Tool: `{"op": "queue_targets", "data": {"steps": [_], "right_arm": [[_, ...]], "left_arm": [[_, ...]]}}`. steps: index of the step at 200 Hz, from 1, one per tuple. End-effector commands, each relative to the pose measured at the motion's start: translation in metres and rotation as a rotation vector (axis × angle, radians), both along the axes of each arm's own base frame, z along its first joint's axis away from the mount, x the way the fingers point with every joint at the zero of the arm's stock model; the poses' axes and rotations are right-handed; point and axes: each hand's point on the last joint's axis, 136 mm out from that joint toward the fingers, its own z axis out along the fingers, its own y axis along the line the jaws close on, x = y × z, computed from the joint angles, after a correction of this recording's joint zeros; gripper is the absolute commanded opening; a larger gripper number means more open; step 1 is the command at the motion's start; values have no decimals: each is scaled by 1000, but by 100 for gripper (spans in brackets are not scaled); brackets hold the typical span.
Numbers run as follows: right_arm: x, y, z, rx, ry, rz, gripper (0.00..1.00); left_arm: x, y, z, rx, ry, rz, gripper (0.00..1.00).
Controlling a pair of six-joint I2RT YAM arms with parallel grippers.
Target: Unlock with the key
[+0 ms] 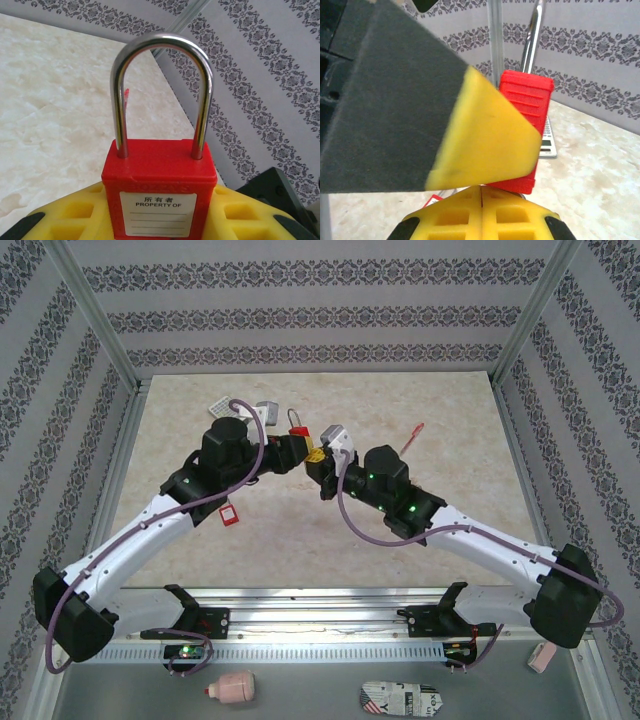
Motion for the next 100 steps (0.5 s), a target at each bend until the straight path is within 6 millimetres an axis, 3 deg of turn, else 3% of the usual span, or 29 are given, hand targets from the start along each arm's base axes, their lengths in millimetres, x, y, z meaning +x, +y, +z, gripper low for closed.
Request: {"op": "queue_targets", "data": {"steps": [1, 100], "right_arm": [[13, -16, -16, 24, 93, -43, 0], [25, -31, -15, 189, 261, 27, 0]], "left_arm": [[-33, -16, 52, -134, -126, -158, 0], [-59, -20, 77, -235, -264, -281, 0]]}}
